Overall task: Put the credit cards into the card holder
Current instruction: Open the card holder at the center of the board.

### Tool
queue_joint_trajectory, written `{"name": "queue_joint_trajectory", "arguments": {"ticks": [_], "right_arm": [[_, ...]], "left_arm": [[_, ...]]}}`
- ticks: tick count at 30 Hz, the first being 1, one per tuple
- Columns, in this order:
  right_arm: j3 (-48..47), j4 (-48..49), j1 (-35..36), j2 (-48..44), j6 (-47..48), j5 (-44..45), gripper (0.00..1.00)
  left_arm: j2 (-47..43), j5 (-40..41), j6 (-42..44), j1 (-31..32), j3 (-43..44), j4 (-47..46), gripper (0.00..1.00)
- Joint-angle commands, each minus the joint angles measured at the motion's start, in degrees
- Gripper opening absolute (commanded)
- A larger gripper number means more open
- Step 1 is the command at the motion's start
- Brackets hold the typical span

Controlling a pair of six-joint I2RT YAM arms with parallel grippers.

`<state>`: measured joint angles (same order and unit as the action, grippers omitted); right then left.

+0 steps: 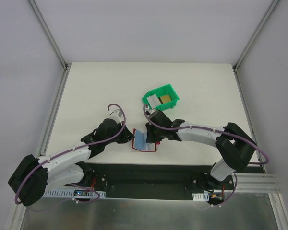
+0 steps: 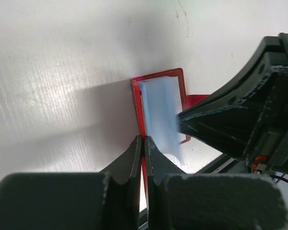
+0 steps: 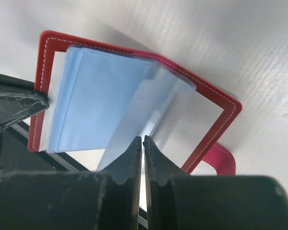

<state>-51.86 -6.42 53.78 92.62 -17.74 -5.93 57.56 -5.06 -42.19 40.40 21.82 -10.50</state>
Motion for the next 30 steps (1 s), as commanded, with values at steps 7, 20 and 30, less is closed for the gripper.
{"name": "queue_joint_trajectory", "arguments": {"ticks": [7,20,30], "right_arm": [[3.43,-6.06,-1.22,-4.73,0.51,5.58,0.07],[1.33,-7.8,-3.15,-4.29,0.69,5.38,0.09],[4.57,-6.79,-6.76,-17.11,2.26,6.84,0.16]], "left_arm": [[-0.78,3.56,-1.57,-0.41,-3.63,-1.45,0.0],[5.89,4.71,-5.53,-0.41,-7.76,-8.39,0.0],[5.19,7.43,-7.46,-0.41,-9.08,-9.62,0.0]]}}
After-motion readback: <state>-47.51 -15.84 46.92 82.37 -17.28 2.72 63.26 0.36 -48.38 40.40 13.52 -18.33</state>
